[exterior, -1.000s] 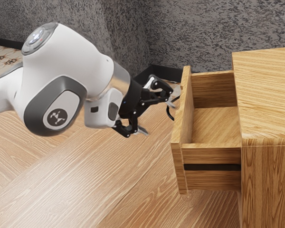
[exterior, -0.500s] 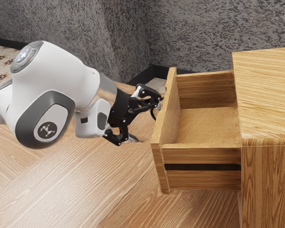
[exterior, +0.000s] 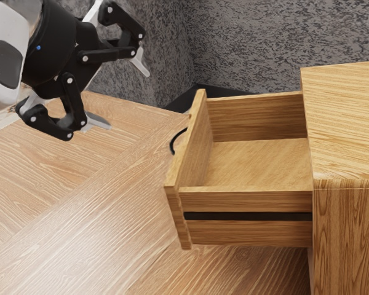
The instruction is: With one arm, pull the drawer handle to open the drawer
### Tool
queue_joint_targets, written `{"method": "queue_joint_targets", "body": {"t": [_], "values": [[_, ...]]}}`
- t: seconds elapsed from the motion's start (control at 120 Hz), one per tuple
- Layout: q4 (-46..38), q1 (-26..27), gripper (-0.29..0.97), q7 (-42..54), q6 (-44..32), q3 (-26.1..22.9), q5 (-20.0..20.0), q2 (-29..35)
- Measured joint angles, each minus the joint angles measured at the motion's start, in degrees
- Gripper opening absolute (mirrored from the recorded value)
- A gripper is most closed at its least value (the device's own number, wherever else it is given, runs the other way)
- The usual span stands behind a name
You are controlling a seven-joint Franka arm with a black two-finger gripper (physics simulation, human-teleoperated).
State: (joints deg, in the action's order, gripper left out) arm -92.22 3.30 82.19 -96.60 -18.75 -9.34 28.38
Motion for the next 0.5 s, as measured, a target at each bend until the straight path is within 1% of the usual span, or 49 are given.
{"method": "queue_joint_targets", "body": {"t": [0.092,0.2,0.325,0.483,0.5], "values": [[1.2,-0.2,0.6,-11.3,9.1,-1.1,0.4,-0.6],[1.5,-0.3,0.63,-22.6,15.7,-1.3,0.7,-0.8],[1.5,-0.3,0.64,-33.4,20.0,-1.3,0.8,-0.8],[1.5,-0.3,0.65,-44.1,22.8,-1.3,0.8,-0.8],[1.8,-1.0,0.66,-45.2,21.5,3.9,1.9,-7.8]]}}
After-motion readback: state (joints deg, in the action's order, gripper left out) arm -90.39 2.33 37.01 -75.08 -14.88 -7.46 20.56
